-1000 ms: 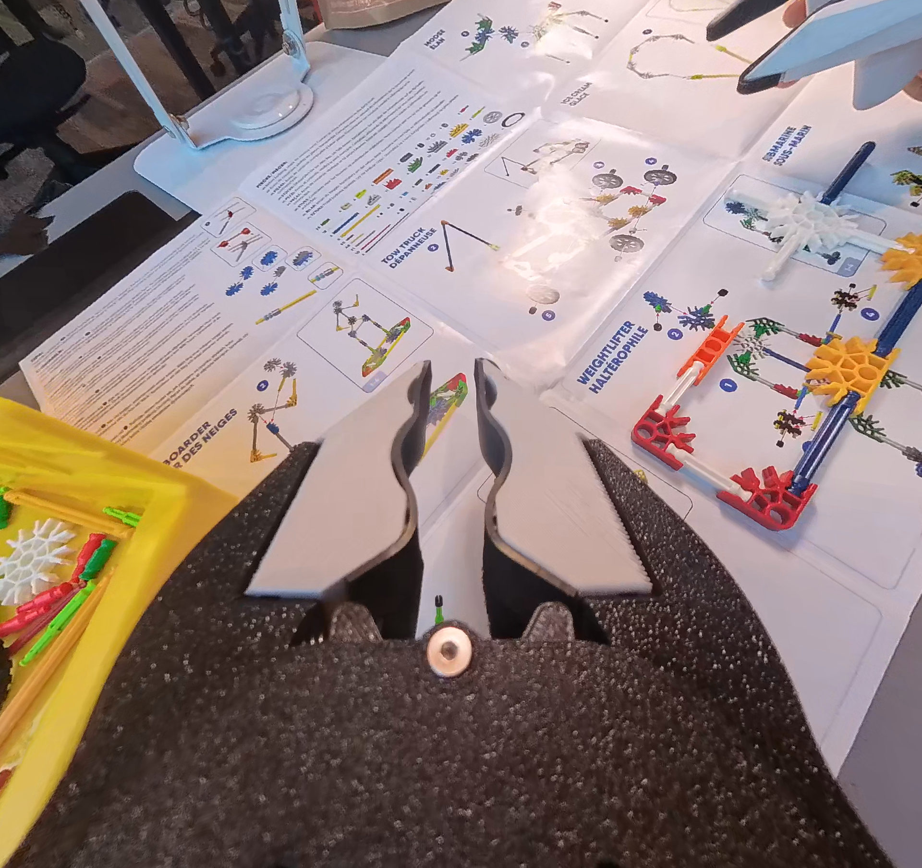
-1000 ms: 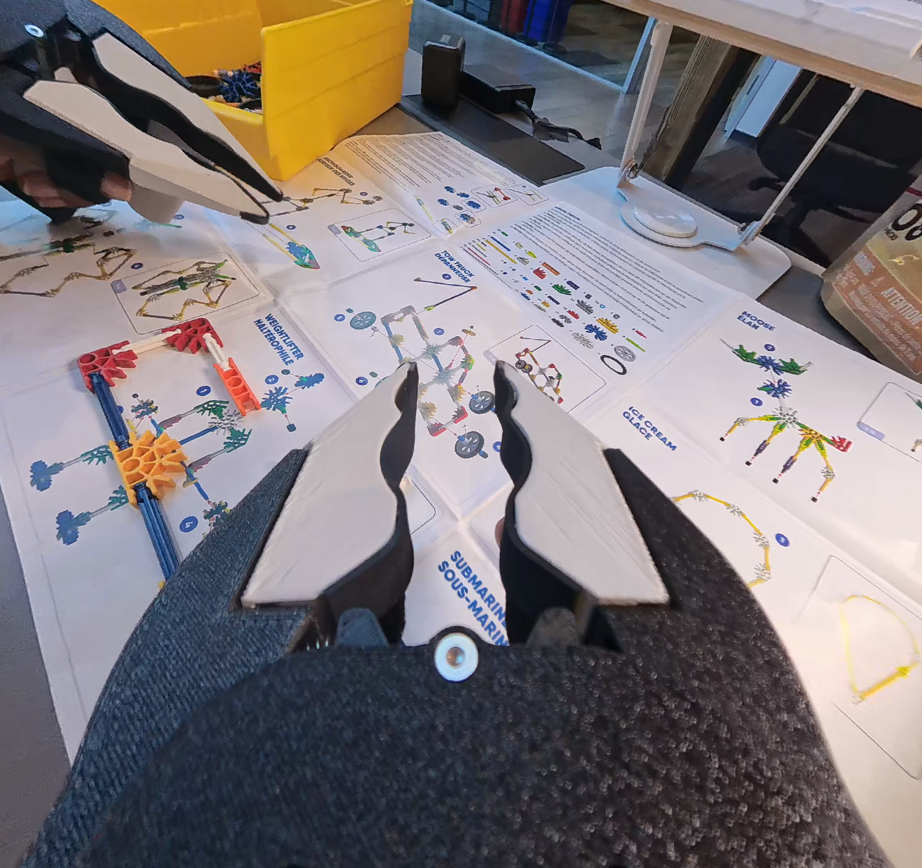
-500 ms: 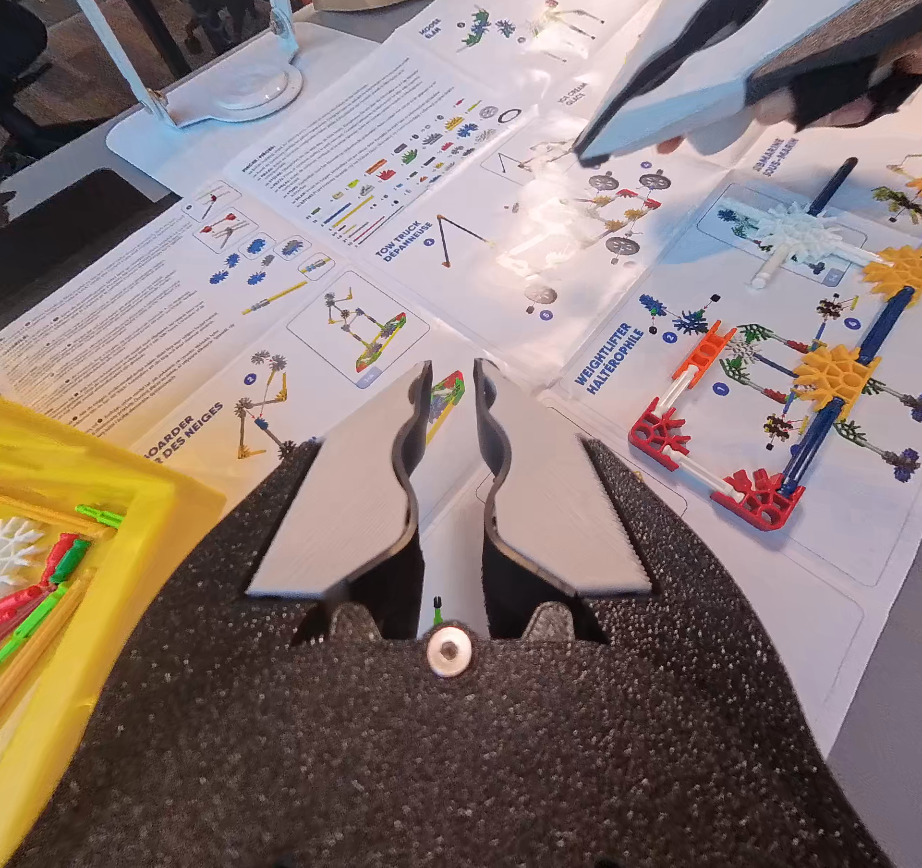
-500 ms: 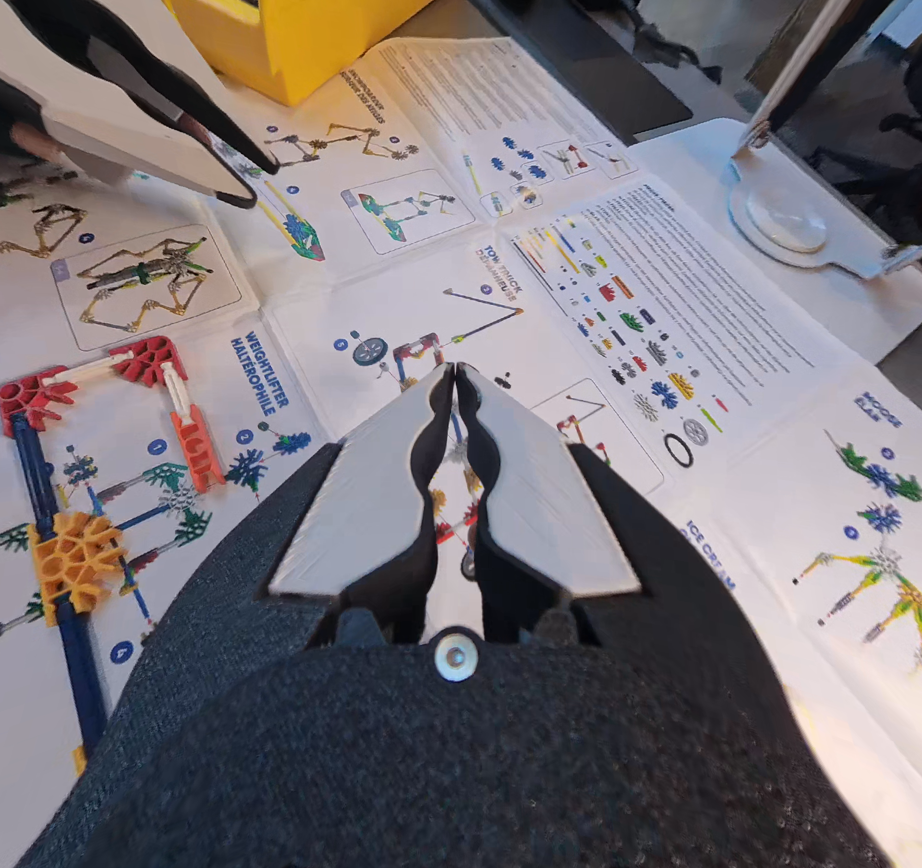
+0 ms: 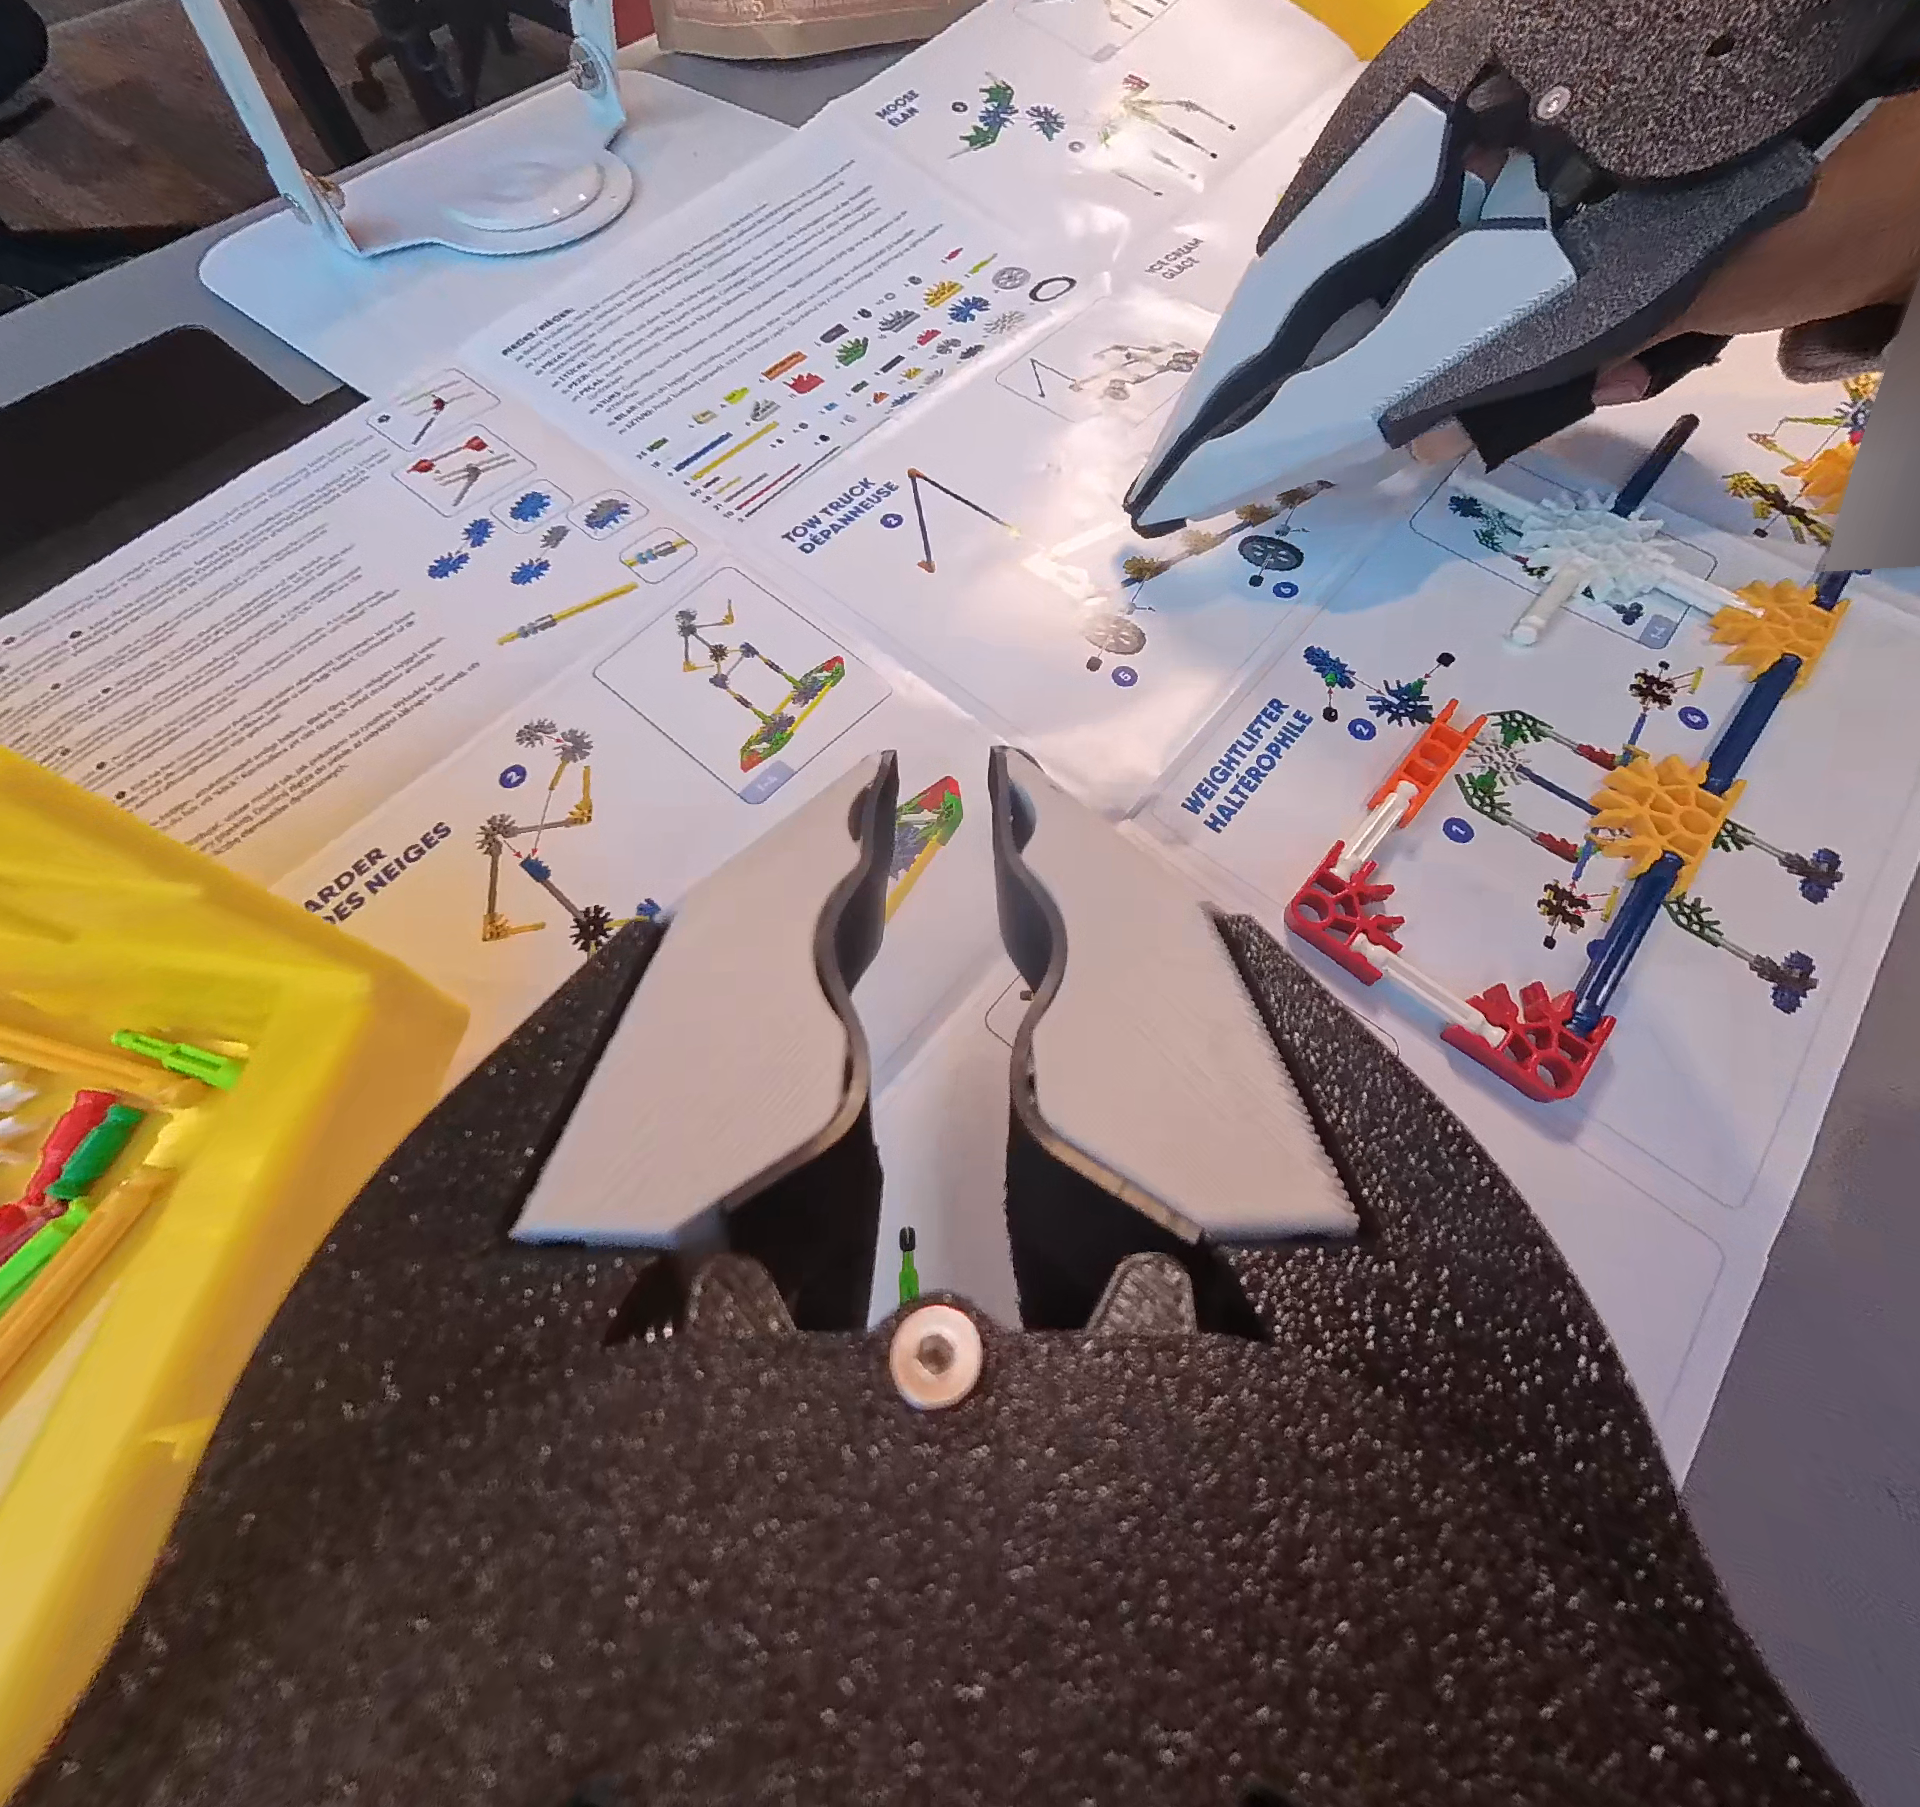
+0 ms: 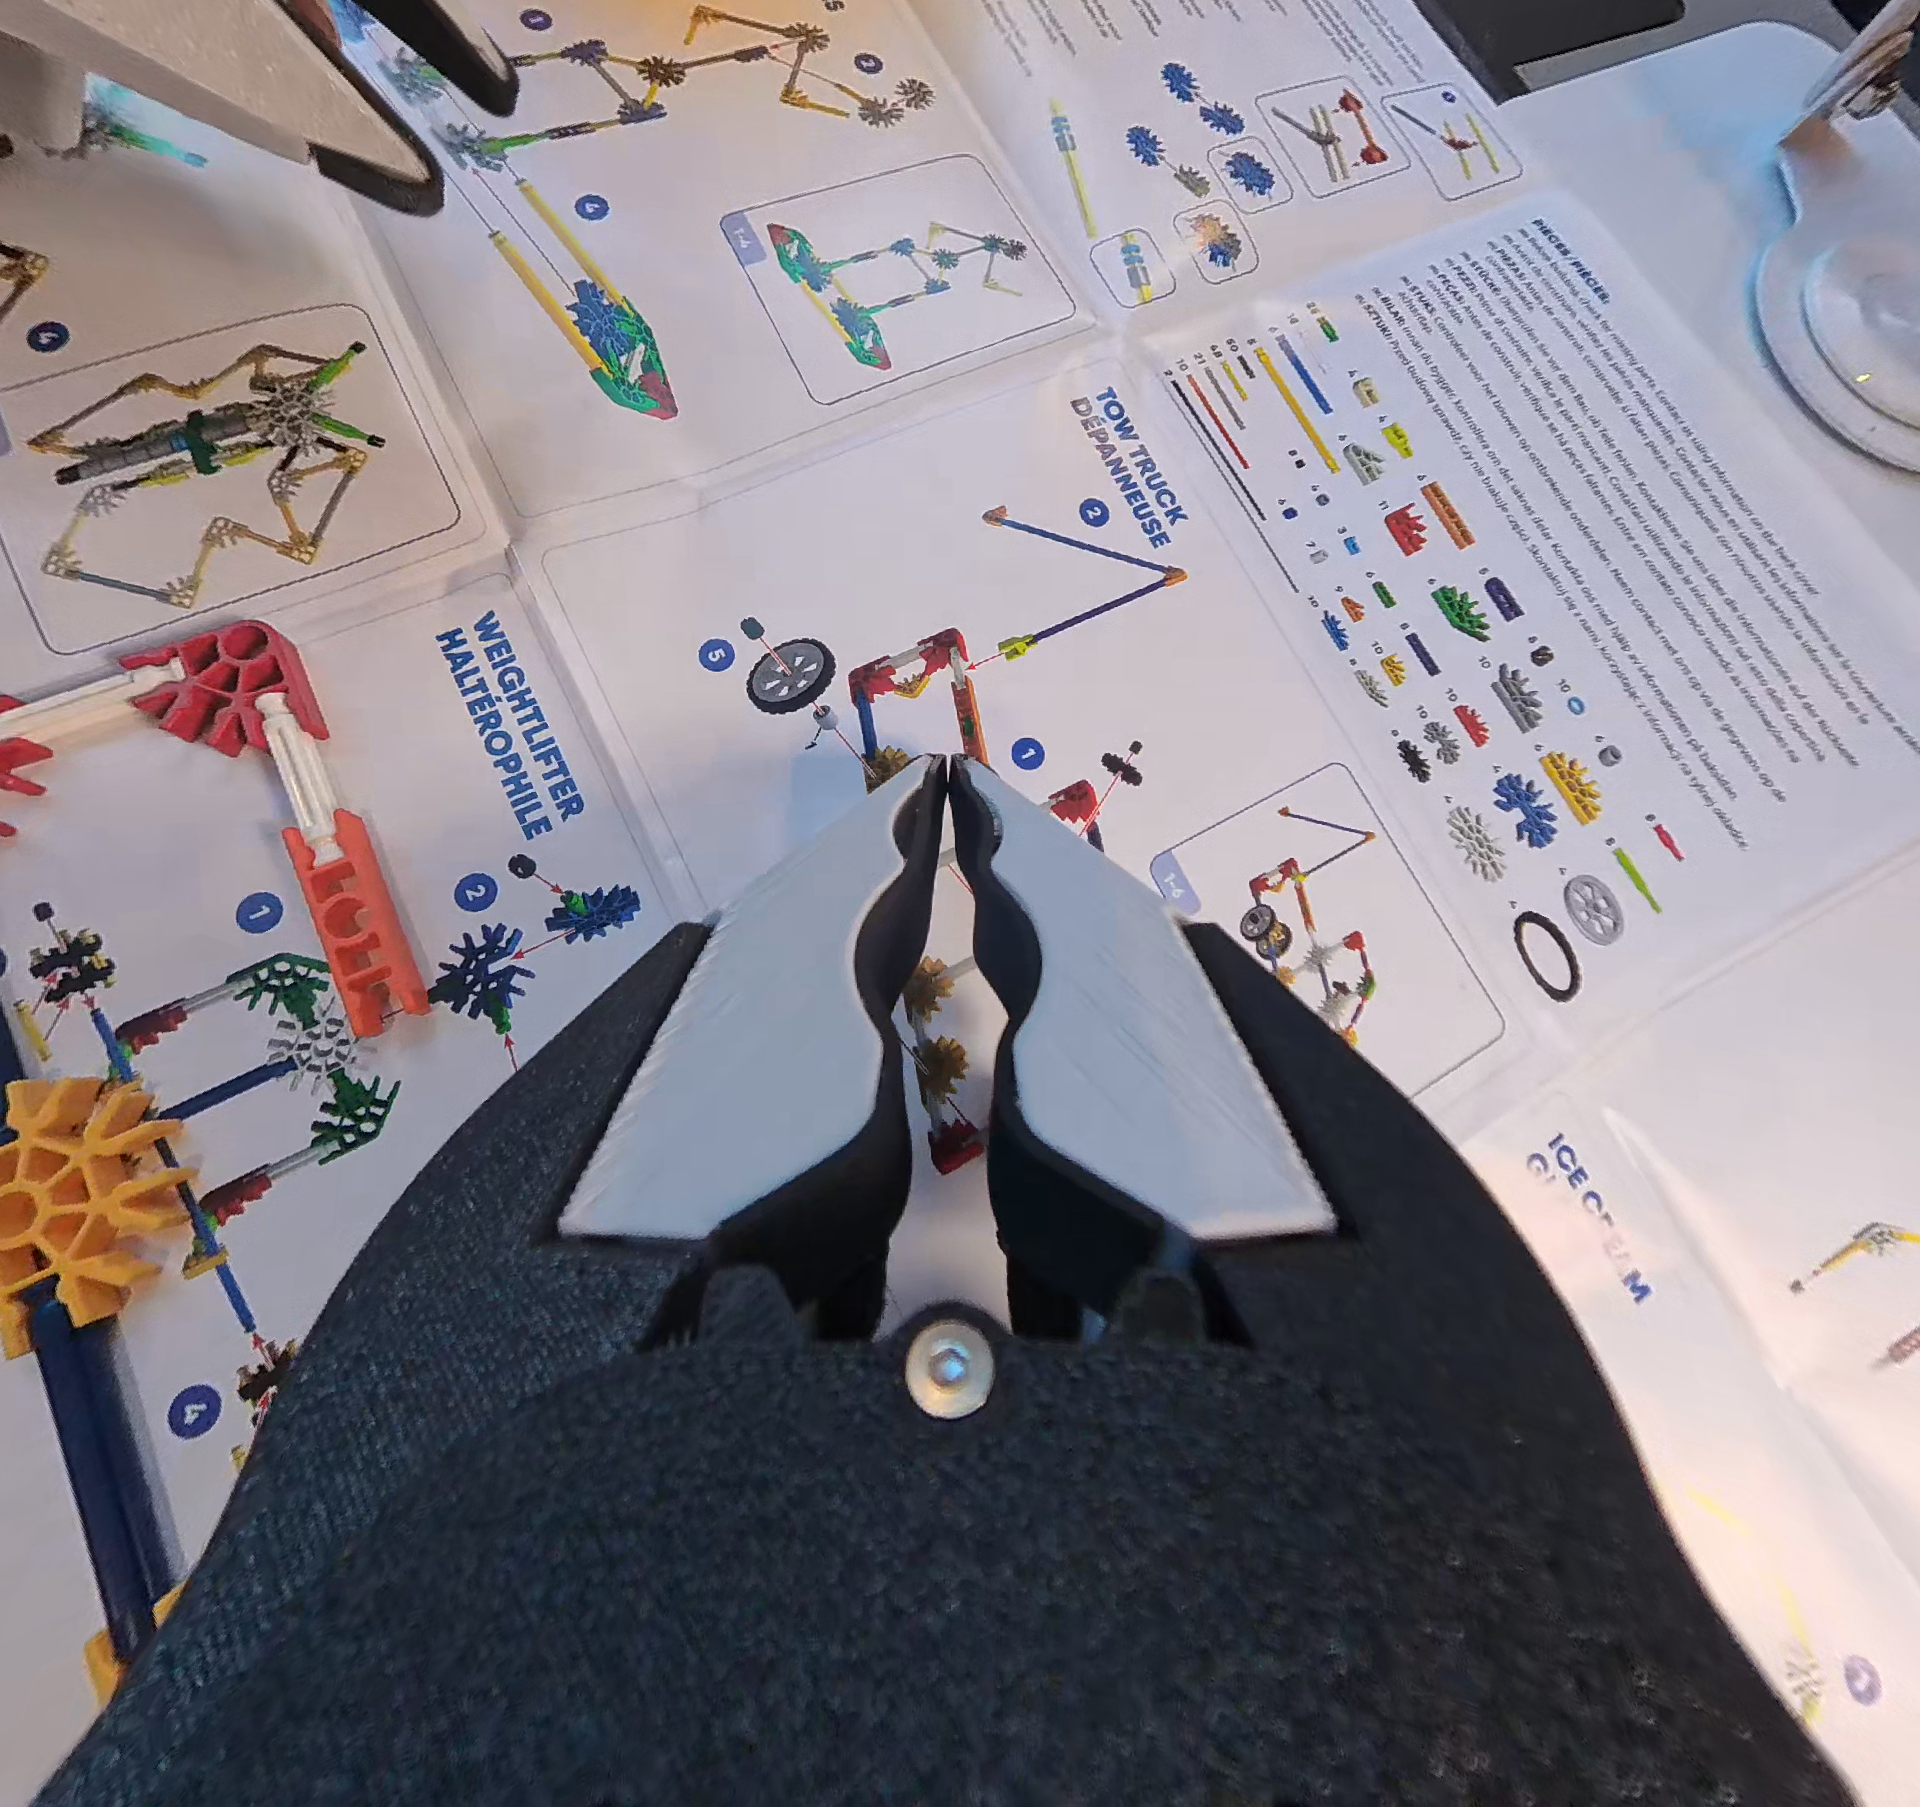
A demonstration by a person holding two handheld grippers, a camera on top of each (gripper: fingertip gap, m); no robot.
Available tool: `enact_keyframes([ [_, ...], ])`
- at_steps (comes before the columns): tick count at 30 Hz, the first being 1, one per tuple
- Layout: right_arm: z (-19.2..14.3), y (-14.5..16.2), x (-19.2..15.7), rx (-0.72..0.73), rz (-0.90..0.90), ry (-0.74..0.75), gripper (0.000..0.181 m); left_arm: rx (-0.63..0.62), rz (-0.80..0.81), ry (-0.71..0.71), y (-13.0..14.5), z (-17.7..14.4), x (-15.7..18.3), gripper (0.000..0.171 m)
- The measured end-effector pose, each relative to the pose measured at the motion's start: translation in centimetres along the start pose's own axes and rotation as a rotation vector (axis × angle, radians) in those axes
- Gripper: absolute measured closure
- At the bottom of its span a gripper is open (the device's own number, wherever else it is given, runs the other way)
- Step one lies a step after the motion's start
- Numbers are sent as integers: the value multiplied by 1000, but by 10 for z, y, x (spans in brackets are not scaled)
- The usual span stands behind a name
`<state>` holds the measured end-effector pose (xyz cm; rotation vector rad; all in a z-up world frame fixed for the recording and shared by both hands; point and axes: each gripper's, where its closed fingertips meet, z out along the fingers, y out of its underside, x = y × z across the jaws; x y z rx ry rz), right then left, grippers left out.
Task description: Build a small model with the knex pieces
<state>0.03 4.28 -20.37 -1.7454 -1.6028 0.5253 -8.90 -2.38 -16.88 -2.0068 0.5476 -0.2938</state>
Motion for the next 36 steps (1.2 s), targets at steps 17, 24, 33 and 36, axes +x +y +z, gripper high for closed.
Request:
enact_keyframes([
  [17, 0, -2, 1, 31, 67, -18, 180, 1, -99, 11, 3, -3, -8, 154],
  [24, 0, -2, 3, 26, 129, -36, 181, -9, -89, -4, 4, -2, -9, 149],
  [33, -20, 2, 2, 20, 397, -162, 181, -9, -98, -1, 4, -3, -9, 148],
  [36, -24, 5, -8, 16, 436, -202, 181, -9, -102, 0, 4, -3, -10, 148],
])
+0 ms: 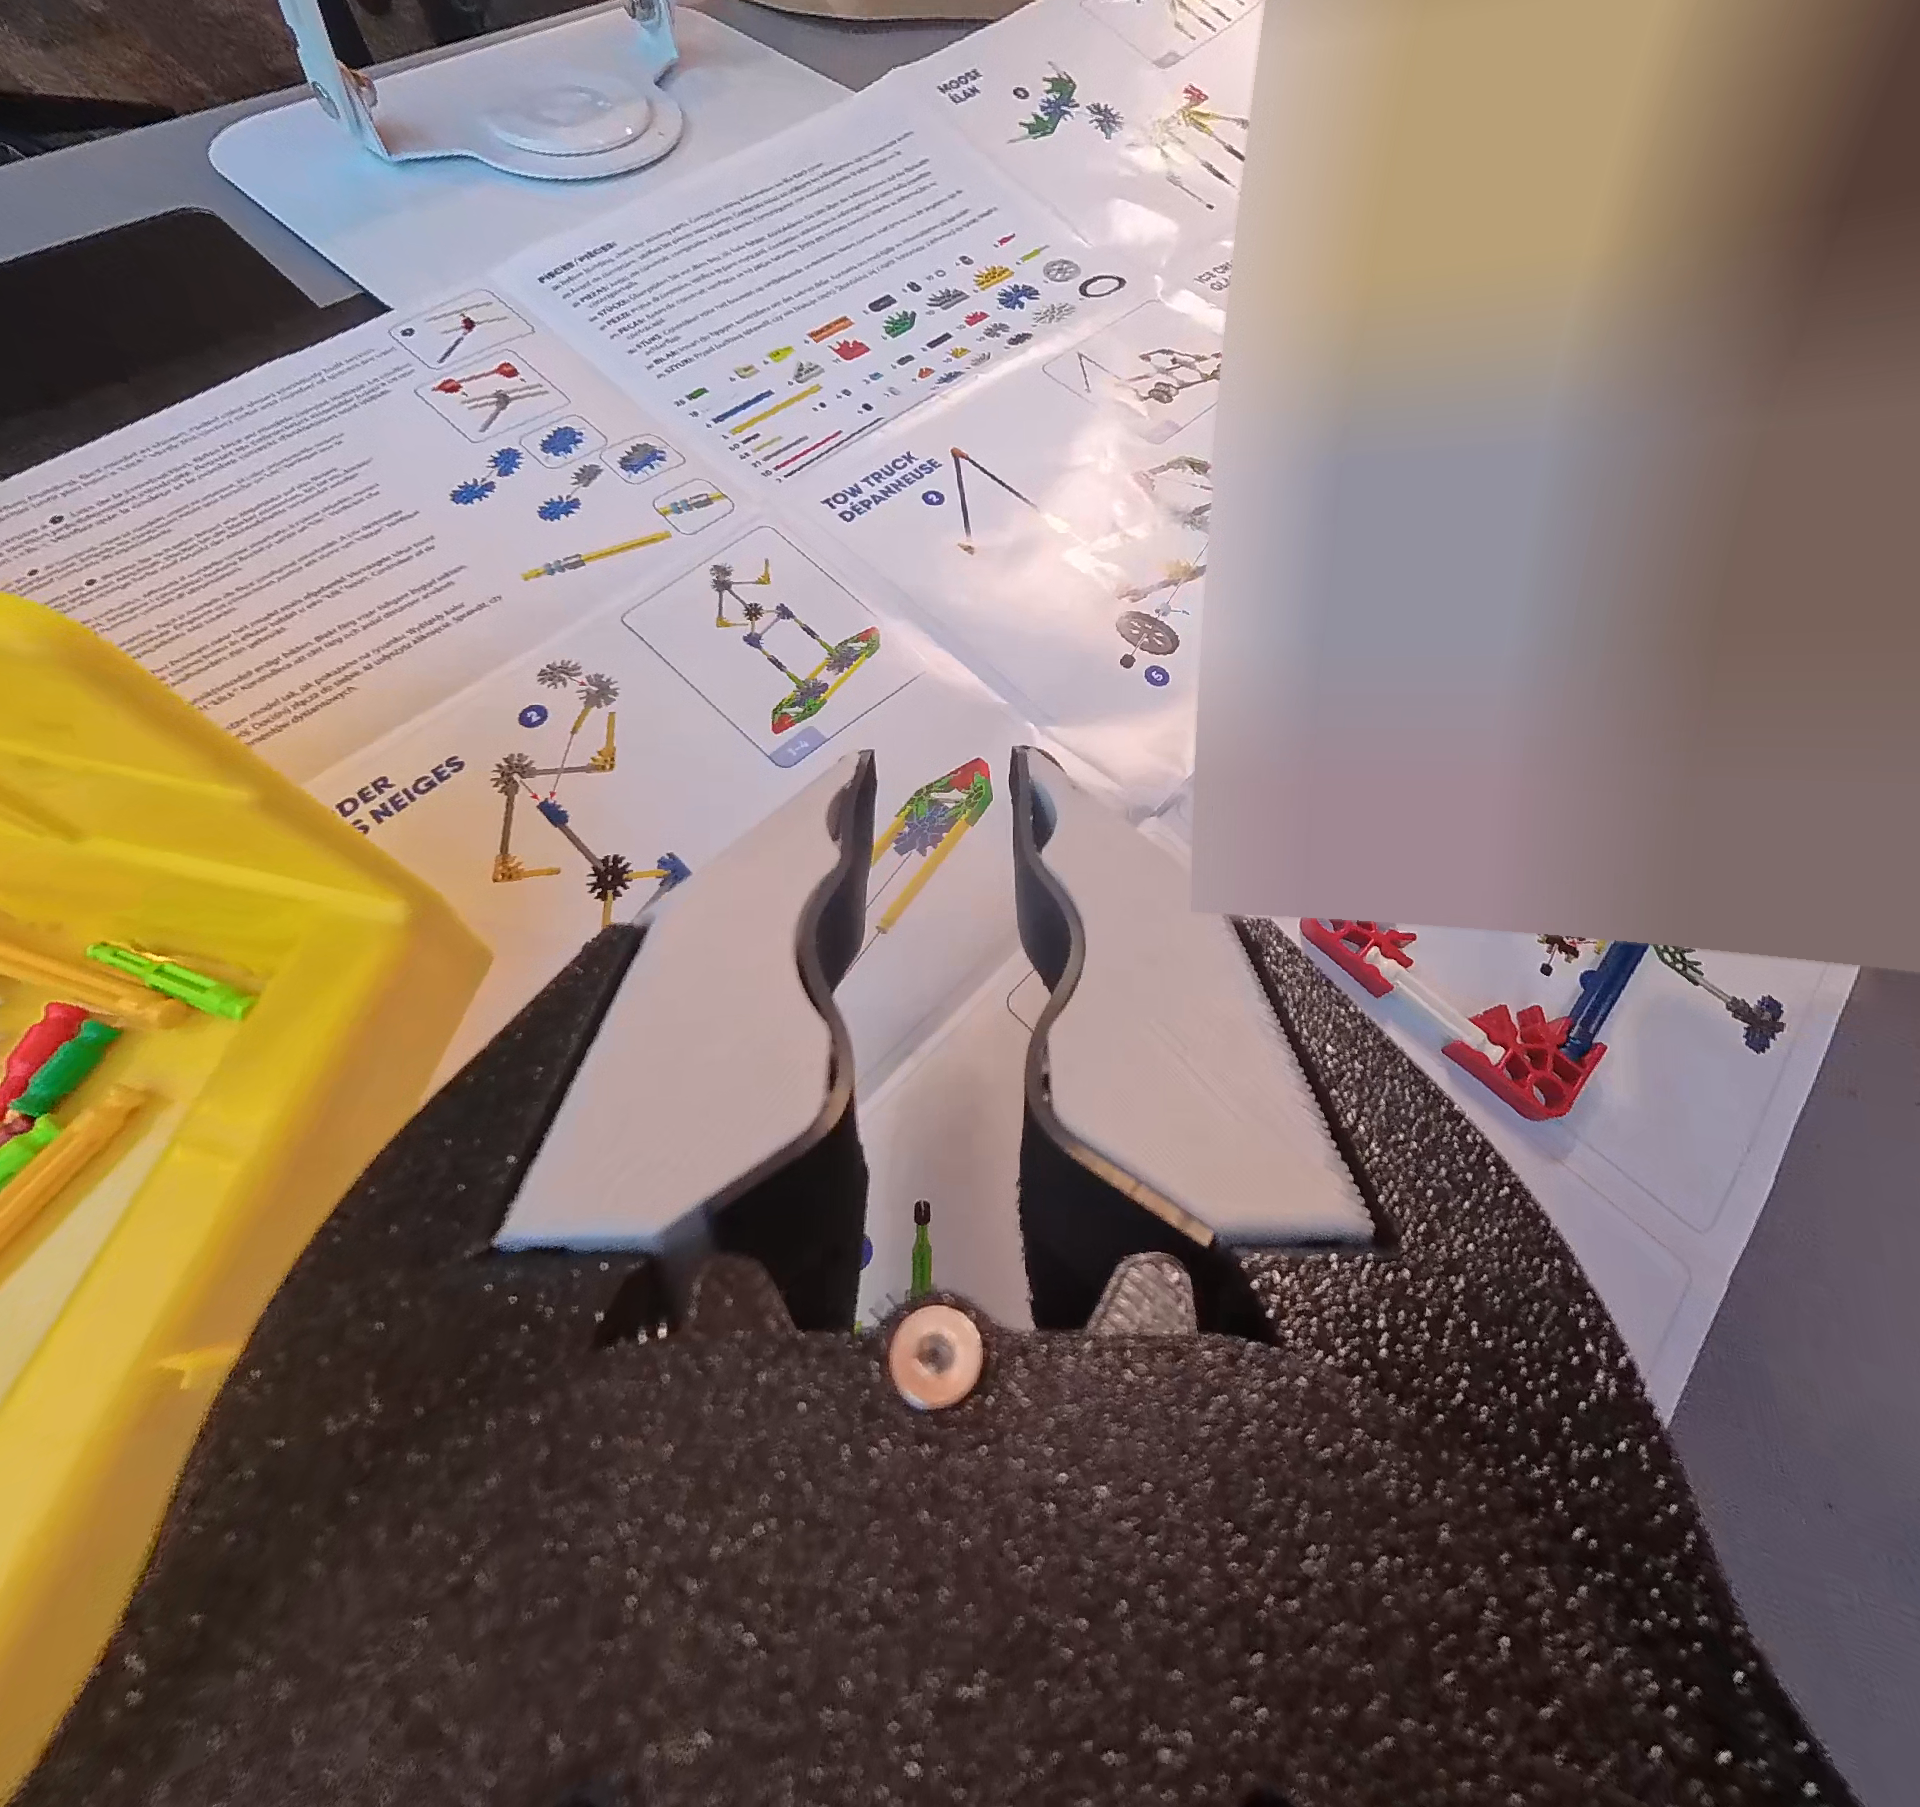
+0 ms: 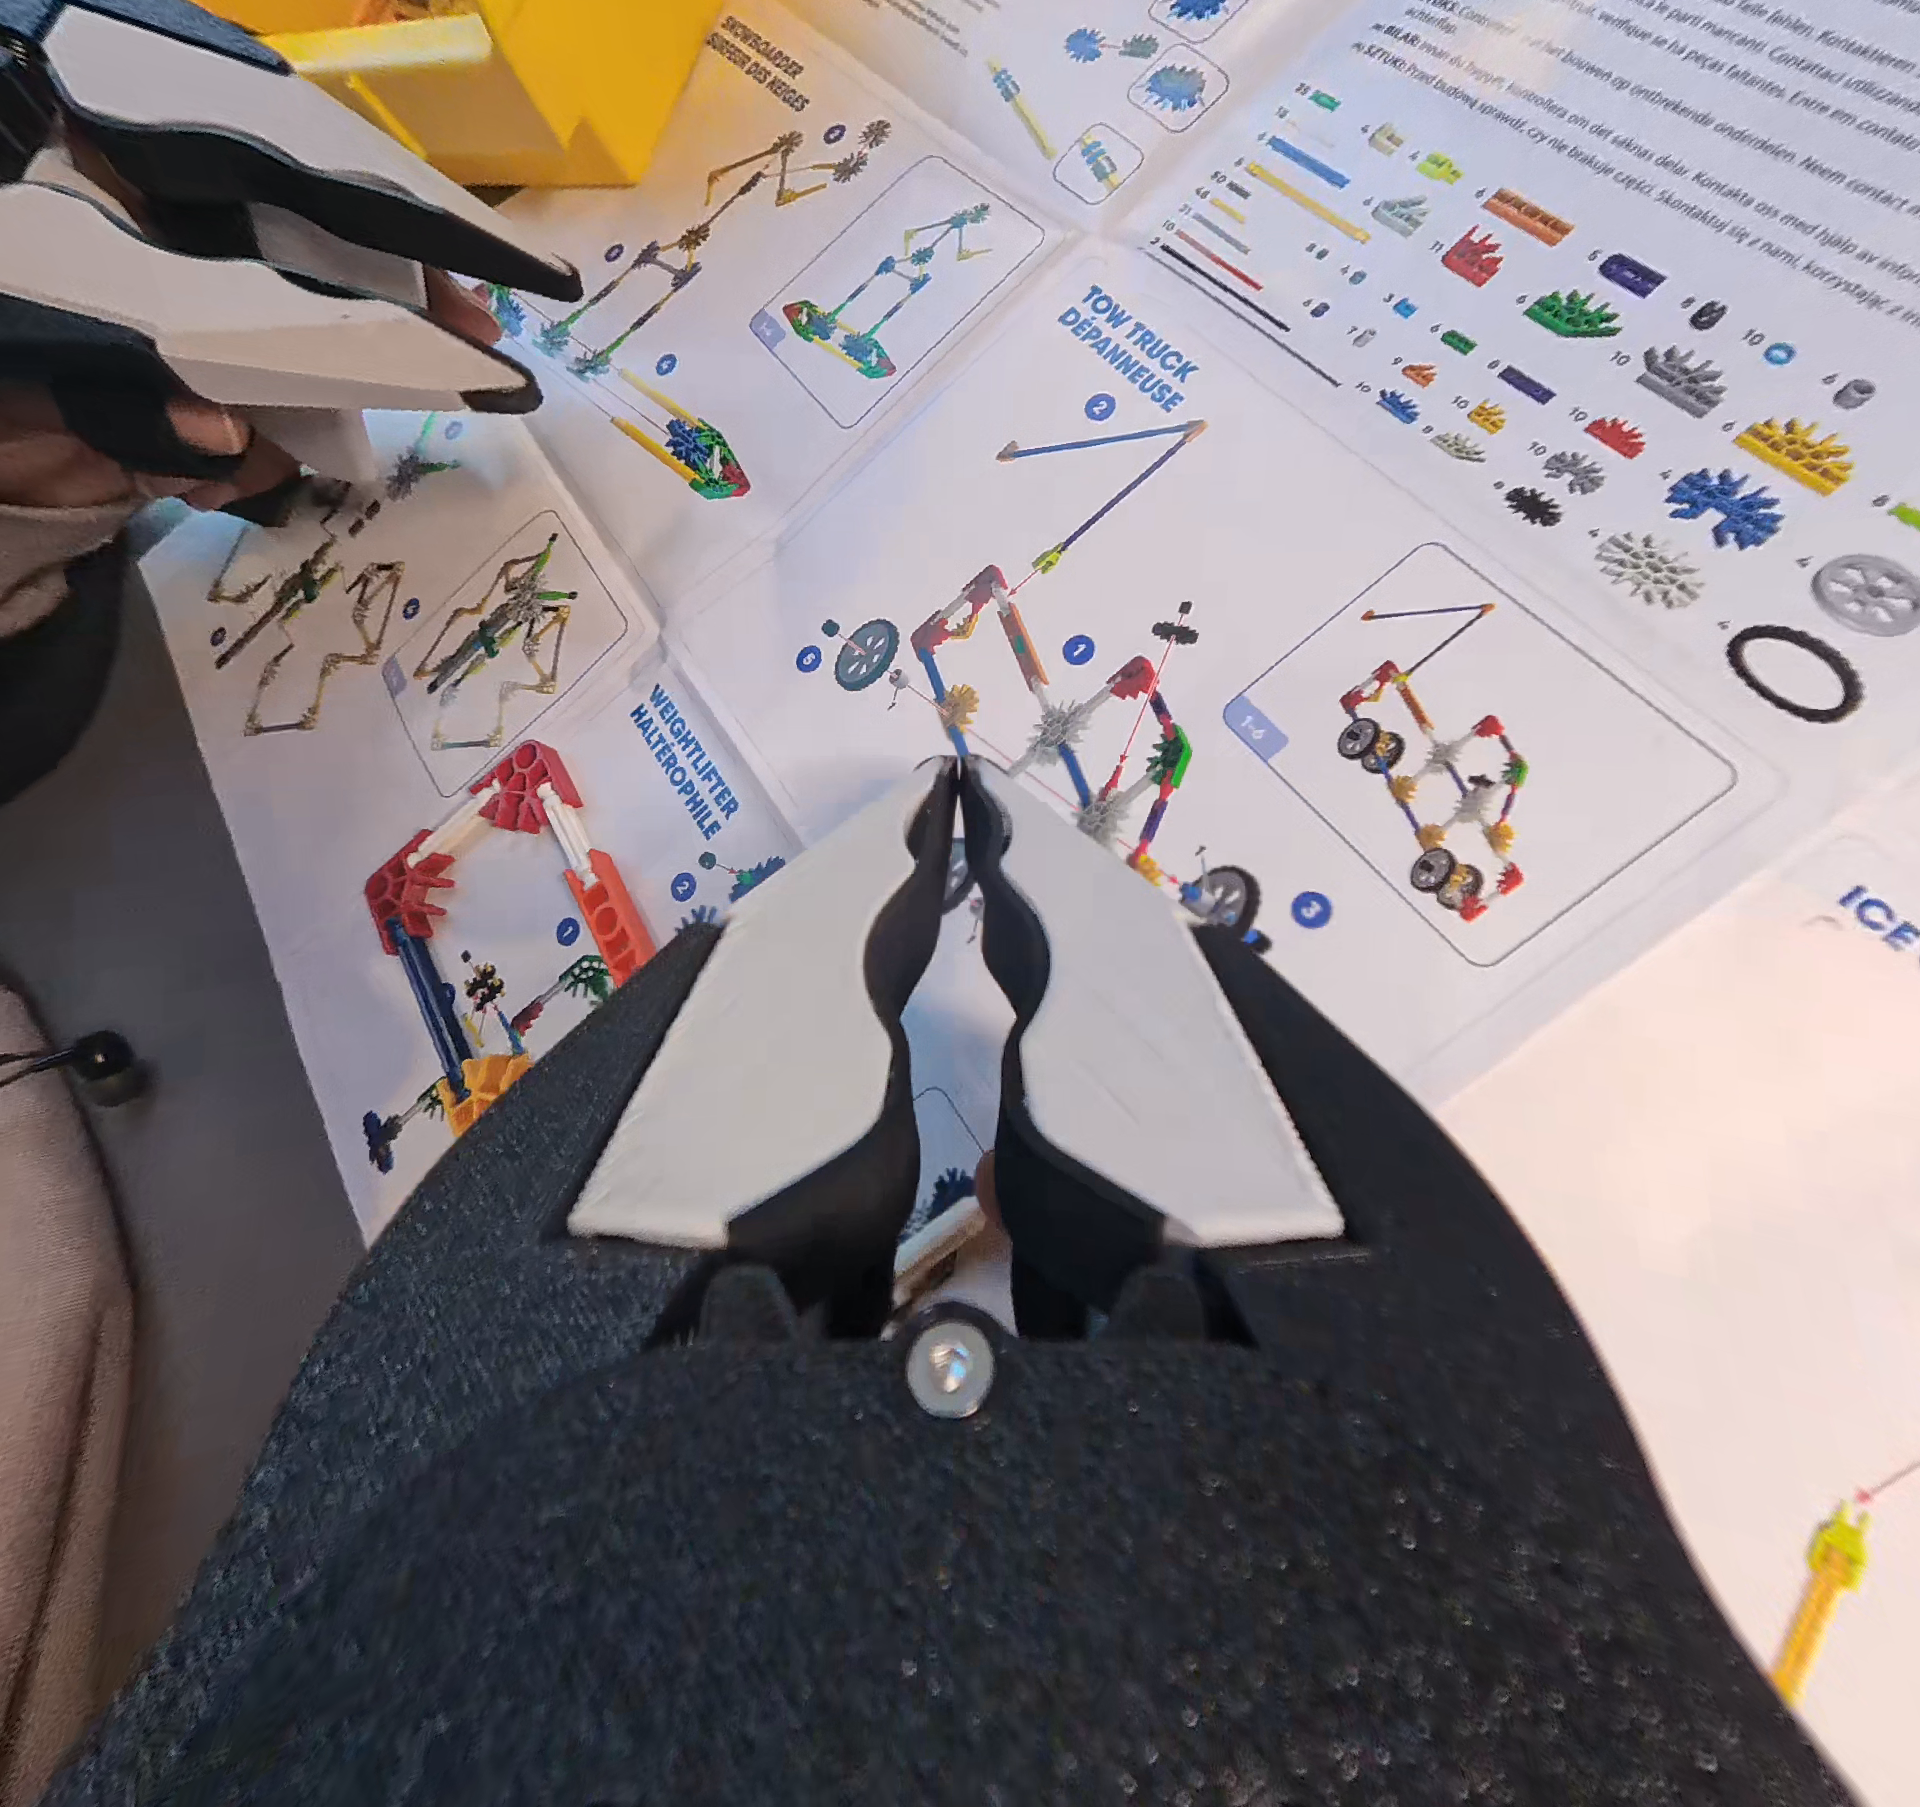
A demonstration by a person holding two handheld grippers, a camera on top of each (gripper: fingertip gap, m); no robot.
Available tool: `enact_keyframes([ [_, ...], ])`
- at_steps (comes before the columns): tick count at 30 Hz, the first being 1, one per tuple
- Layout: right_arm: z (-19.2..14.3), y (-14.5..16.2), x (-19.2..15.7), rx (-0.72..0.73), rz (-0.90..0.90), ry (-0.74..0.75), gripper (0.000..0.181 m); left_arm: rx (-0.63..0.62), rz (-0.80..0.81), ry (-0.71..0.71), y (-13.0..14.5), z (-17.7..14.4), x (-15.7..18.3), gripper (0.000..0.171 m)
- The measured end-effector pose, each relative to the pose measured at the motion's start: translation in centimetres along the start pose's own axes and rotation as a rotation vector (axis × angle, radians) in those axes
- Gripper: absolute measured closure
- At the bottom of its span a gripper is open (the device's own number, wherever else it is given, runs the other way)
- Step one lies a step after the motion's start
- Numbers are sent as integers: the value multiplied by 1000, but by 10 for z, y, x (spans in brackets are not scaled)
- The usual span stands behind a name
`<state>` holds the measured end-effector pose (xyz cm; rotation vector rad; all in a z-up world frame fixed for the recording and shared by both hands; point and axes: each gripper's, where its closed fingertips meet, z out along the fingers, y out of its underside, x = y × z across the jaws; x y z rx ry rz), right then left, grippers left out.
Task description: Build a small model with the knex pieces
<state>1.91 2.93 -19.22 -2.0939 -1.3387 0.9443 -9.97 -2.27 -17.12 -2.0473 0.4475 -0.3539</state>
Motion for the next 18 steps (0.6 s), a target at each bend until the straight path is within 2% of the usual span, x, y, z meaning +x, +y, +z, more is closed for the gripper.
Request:
enact_keyframes([
  [7, -9, -2, -5, 63, 48, 26, 181, -6, -4, 2, 1, 1, 0, 147],
  [18, 12, -2, -3, 33, -15, 106, 178, -8, -4, 4, 1, 1, 0, 147],
])
